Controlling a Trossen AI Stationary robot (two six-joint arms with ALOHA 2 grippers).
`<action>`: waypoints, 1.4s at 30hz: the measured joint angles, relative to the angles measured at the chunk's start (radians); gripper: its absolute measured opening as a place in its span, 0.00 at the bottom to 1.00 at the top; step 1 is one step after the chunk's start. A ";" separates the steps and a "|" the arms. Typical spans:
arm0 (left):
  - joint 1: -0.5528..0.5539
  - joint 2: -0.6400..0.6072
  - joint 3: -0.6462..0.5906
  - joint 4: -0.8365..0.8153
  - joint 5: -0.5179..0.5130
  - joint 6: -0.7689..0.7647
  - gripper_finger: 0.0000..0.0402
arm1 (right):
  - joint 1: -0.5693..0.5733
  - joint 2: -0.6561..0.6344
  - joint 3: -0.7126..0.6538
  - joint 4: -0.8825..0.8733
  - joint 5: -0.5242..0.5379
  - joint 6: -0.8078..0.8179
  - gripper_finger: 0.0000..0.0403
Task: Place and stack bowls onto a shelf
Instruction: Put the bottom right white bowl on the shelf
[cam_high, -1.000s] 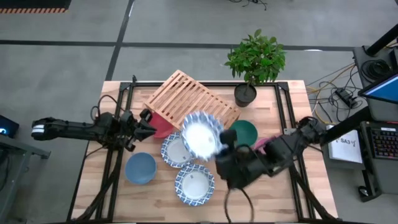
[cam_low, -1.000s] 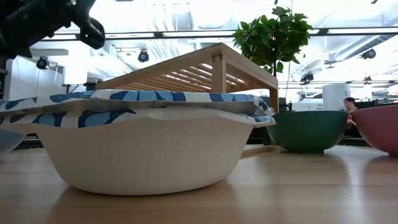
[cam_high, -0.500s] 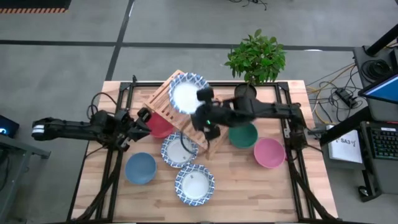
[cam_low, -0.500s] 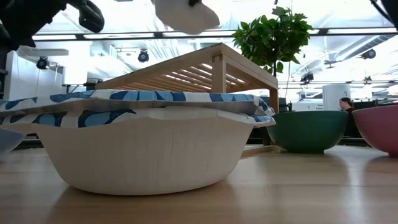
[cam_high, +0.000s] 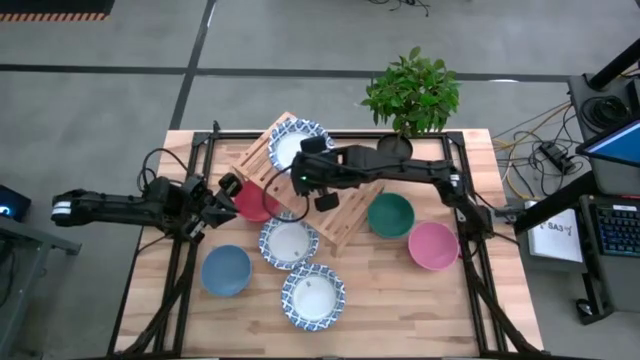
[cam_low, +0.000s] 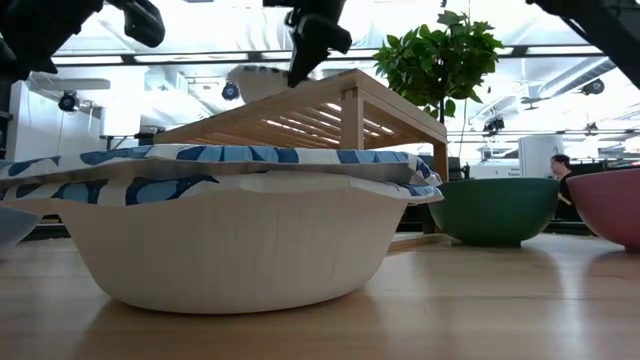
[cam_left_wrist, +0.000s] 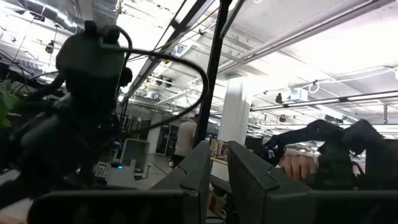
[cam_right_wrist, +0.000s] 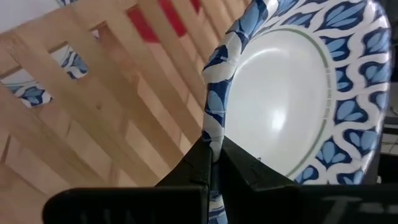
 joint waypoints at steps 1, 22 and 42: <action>0.000 0.000 0.000 0.000 0.000 0.000 0.10 | 0.000 0.008 0.000 -0.001 0.000 -0.004 0.02; 0.000 0.000 0.000 0.000 -0.001 0.027 0.10 | 0.000 0.034 0.000 0.088 -0.079 -0.017 0.21; 0.000 0.000 -0.001 0.000 -0.001 0.017 0.10 | 0.061 -0.023 0.006 0.056 -0.075 0.119 0.30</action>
